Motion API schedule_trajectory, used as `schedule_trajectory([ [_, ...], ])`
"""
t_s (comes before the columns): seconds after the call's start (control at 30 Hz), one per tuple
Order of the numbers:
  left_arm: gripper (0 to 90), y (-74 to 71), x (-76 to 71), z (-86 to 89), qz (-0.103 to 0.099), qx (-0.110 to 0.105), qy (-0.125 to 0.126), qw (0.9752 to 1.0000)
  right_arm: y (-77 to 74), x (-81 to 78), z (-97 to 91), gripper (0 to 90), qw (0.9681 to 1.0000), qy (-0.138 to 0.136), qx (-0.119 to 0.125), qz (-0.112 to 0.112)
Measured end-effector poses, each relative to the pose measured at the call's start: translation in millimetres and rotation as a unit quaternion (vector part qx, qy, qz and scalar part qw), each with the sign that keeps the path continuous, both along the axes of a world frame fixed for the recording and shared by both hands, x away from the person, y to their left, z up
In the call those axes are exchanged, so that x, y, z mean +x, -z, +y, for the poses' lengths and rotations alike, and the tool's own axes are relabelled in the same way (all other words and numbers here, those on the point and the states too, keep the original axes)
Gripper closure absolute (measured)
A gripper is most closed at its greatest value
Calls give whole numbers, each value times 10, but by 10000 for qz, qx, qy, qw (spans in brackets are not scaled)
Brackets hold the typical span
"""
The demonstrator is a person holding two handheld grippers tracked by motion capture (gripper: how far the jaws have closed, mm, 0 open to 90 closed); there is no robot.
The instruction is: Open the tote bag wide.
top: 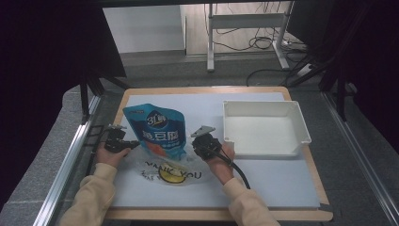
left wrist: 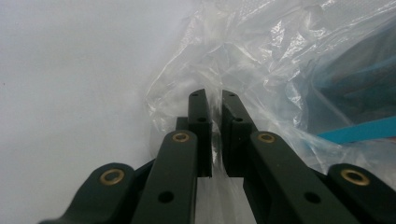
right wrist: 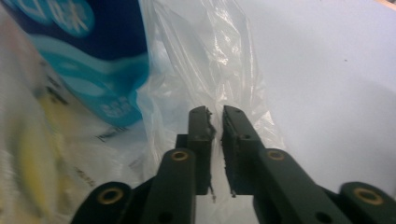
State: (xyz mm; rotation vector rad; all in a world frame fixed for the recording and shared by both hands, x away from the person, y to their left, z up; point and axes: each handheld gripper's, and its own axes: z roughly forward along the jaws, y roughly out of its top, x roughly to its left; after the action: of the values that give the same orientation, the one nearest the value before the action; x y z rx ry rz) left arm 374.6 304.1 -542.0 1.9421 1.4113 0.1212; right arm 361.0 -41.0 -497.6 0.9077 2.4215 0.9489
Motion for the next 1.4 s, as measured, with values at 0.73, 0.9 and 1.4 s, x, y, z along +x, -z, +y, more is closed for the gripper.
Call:
schedule_trajectory([
  [0.73, 842, 4, -5, -15, -17, 19, 1, 10000, 318, 25, -35, 883, 9993, 301, -91, 211],
  [0.9, 848, 6, -18, 7, 12, -29, 15, 10000, 336, 3, -60, 887, 9994, 306, -57, 181],
  [1.4, 629, -303, -173, 201, -770, -552, -328, 9950, 340, -7, -82, 877, 9995, 279, 82, 146],
])
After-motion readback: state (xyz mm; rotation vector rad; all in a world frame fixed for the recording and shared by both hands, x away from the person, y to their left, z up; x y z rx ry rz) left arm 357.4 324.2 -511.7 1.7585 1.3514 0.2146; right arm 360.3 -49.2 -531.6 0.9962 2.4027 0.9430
